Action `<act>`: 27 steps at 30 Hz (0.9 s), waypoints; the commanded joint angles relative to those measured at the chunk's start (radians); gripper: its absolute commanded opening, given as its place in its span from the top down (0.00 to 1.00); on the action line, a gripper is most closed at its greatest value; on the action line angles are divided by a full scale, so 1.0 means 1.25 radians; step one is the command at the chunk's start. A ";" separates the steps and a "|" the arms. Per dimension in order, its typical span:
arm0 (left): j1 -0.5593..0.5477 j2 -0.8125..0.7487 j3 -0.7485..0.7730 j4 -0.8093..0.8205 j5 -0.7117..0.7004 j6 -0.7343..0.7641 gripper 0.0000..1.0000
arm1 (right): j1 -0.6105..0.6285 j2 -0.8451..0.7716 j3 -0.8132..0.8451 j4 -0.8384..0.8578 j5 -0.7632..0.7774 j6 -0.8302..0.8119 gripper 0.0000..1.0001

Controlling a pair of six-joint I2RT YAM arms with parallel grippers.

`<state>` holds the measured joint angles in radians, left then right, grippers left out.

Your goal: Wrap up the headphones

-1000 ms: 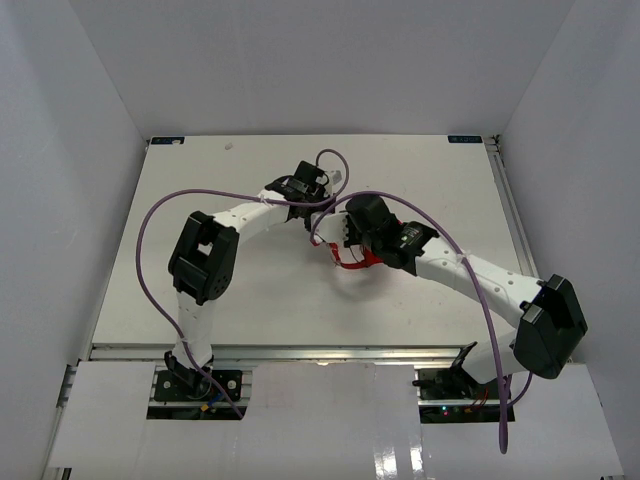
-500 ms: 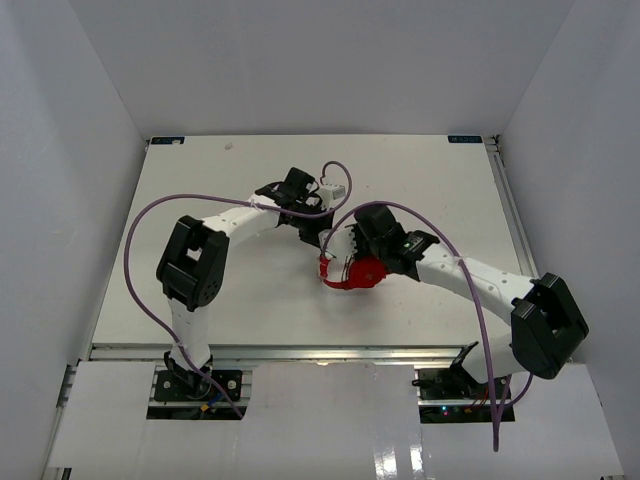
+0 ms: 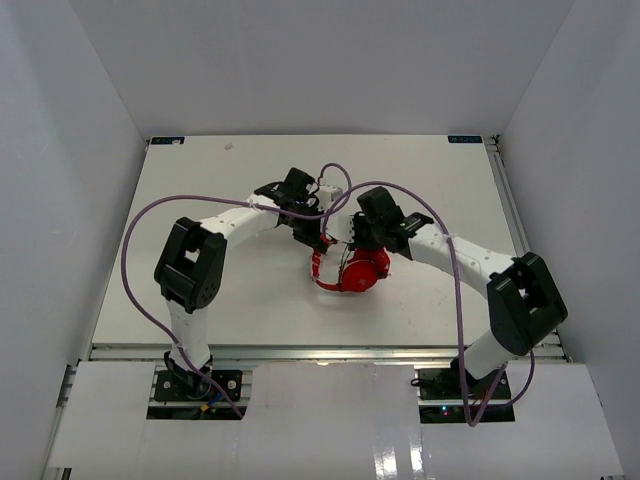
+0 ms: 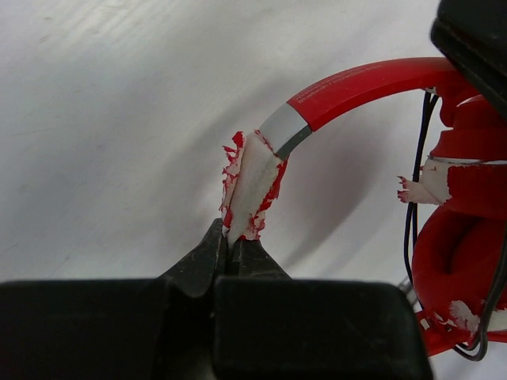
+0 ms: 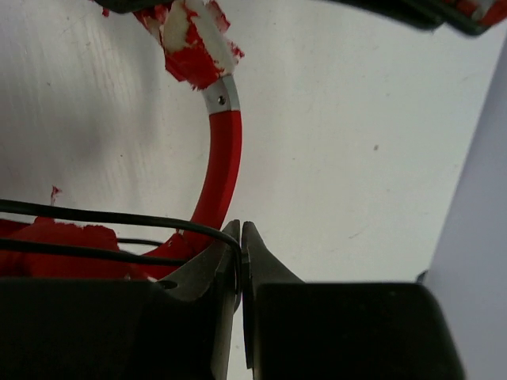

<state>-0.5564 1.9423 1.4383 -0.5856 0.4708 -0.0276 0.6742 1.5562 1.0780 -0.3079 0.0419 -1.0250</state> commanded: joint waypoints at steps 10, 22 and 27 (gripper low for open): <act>0.007 0.035 0.088 0.007 -0.186 0.011 1.00 | -0.093 0.131 0.084 0.068 -0.181 0.274 0.85; 0.013 0.051 0.073 0.026 -0.195 0.009 0.89 | -0.121 0.220 0.131 0.066 -0.234 0.345 0.60; 0.014 0.036 0.068 0.029 -0.197 0.008 0.75 | -0.137 0.224 0.142 0.065 -0.201 0.368 0.41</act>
<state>-0.5385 2.0415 1.5030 -0.6048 0.1976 -0.0072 0.5110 1.8301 1.2085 -0.2289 -0.1967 -0.6238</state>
